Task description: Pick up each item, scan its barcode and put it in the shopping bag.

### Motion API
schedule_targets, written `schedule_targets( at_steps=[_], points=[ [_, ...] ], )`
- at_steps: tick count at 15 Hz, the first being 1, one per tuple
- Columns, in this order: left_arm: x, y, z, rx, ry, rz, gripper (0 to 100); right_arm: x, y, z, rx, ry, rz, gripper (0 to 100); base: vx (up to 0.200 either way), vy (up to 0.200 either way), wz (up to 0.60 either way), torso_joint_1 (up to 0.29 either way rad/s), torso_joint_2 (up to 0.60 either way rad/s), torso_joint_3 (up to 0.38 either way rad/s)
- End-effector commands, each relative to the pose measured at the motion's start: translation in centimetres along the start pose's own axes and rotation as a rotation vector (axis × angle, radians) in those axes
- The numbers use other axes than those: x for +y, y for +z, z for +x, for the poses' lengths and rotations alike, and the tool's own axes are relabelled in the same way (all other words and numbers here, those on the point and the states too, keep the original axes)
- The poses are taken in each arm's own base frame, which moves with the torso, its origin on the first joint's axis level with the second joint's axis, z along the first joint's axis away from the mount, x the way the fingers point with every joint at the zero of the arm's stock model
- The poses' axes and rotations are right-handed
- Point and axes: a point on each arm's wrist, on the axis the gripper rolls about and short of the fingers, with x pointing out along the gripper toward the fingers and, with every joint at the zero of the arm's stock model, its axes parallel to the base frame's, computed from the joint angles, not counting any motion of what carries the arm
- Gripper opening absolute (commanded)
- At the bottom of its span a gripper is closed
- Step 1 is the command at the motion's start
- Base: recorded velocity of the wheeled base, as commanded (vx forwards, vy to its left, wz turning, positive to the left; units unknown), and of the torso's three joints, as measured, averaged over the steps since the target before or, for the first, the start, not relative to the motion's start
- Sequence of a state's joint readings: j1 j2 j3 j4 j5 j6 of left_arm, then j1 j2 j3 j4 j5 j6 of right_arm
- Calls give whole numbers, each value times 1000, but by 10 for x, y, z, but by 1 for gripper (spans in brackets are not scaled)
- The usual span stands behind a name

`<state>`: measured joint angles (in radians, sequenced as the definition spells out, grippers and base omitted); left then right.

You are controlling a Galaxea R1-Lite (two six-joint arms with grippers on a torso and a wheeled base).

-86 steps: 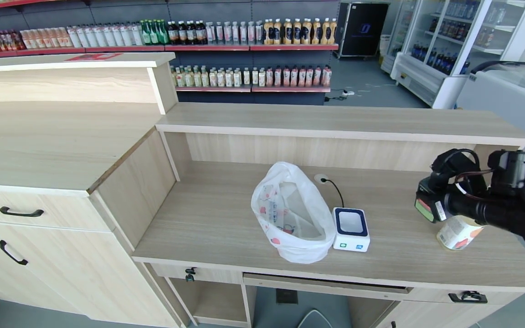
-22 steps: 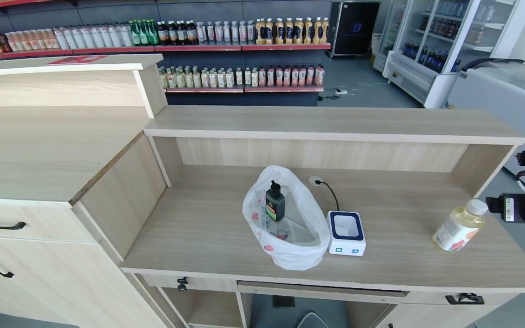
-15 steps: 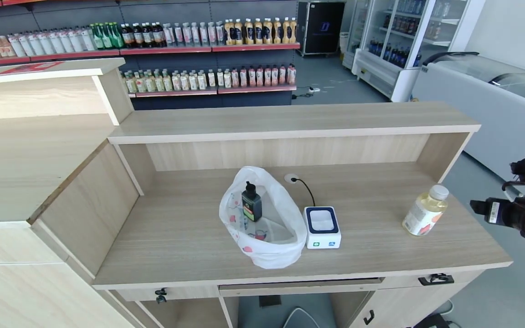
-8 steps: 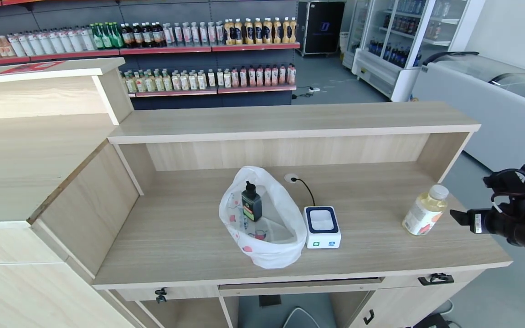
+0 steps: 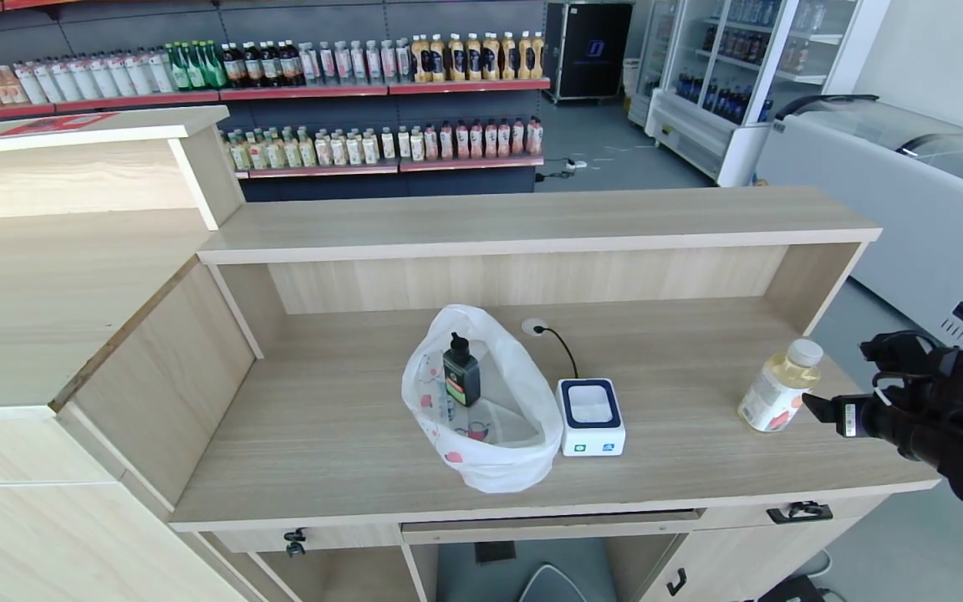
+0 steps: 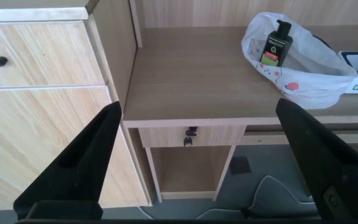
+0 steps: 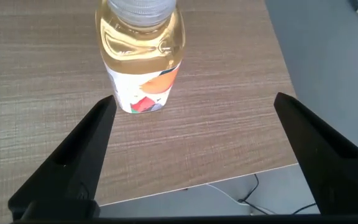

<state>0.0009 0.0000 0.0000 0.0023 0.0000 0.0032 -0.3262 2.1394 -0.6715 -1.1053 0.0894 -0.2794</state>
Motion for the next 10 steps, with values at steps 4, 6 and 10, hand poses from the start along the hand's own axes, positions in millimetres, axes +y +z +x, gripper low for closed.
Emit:
schedule_targets(
  at_steps=[4, 6, 10],
  points=[
    [0, 0, 0, 2, 1, 0, 100, 8, -12, 16, 0, 46, -7, 100, 0, 0, 0, 0, 0, 0],
    [0, 0, 0, 2, 1, 0, 100, 13, -12, 21, -7, 60, -12, 100, 0, 0, 0, 0, 0, 0],
    [0, 0, 0, 1, 1, 0, 100, 24, -13, 35, -40, 78, -31, 100, 0, 0, 0, 0, 0, 0]
  ],
)
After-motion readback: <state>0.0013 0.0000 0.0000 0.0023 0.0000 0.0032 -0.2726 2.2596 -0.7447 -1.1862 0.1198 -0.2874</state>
